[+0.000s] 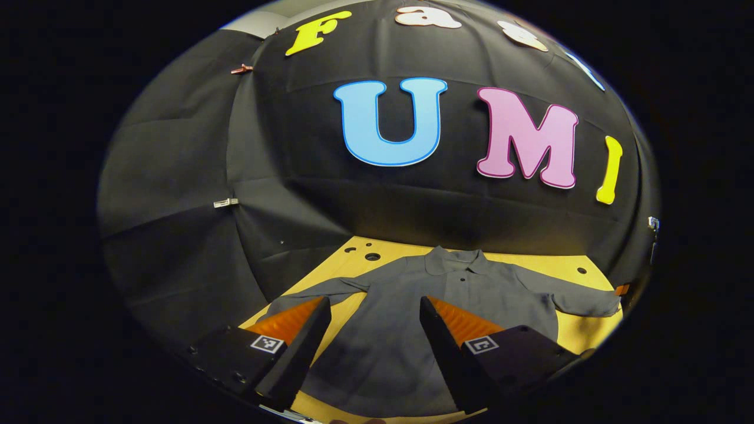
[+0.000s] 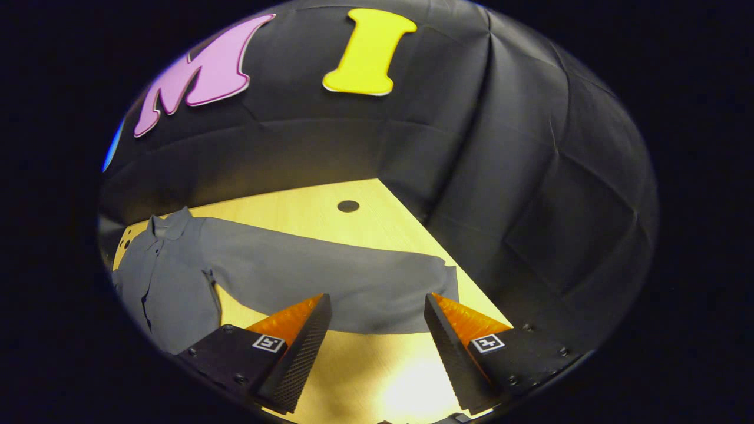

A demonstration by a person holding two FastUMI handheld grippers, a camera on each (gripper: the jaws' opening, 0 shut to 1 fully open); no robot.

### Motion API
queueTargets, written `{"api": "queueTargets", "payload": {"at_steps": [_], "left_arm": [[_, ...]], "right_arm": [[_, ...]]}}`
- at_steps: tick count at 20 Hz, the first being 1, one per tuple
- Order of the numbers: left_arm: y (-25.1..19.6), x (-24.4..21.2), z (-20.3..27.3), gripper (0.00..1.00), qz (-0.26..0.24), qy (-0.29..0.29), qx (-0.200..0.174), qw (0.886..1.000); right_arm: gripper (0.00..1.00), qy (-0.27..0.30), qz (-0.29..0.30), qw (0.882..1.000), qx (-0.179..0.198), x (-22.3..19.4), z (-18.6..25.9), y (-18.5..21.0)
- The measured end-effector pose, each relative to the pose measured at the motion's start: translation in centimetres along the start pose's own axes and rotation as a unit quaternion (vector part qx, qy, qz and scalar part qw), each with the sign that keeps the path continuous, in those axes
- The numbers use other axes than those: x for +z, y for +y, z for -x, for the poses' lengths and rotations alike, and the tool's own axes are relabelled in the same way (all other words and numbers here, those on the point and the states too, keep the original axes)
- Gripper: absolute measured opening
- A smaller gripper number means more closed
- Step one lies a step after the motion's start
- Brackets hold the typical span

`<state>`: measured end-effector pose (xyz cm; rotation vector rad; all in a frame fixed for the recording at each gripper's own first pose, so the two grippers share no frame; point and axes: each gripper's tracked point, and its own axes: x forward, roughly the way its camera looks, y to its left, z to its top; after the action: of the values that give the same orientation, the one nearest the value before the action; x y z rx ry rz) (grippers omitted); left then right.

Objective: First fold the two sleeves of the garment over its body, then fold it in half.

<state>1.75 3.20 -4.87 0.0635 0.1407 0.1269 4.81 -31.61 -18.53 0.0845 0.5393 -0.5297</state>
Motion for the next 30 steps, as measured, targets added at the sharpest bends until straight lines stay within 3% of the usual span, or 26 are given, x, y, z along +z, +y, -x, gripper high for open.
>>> {"api": "queueTargets", "payload": {"at_steps": [5,14,19,24,25,26,29,30], "left_arm": [[-0.8,-0.4,-0.4,0.95,-0.014,0.015,-0.010,1.000],[-2.9,-2.1,-1.5,0.96,-0.012,0.054,-0.031,0.998],[-4.1,-2.3,-1.8,0.96,-0.024,0.063,-0.040,0.997],[-5.2,-0.9,-1.5,0.96,-0.022,0.045,-0.047,0.998],[-5.3,-0.7,-1.3,0.96,-0.022,0.042,-0.045,0.998],[-5.2,-0.6,-1.1,0.96,-0.022,0.040,-0.045,0.998],[-5.3,-0.5,-0.9,0.96,-0.022,0.040,-0.043,0.998],[-5.1,-0.4,-0.8,0.96,-0.022,0.039,-0.040,0.998]], "right_arm": [[0.98,0.047,-0.012,0.998,-0.027,-1.6,-4.1,-3.2],[0.98,0.121,-0.096,0.985,-0.076,-2.7,-10.5,-8.6],[0.98,0.148,-0.116,0.980,-0.070,-3.4,-10.7,-8.7],[0.99,0.143,-0.110,0.982,-0.063,-3.3,-10.5,-8.4],[0.95,0.139,-0.106,0.983,-0.055,-3.1,-10.6,-8.2],[0.84,0.136,-0.096,0.985,-0.050,-2.7,-10.4,-7.9],[0.33,0.131,-0.088,0.987,-0.034,-2.7,-10.7,-6.0],[0.26,0.128,-0.084,0.988,-0.038,-2.6,-10.6,-5.7]]}}
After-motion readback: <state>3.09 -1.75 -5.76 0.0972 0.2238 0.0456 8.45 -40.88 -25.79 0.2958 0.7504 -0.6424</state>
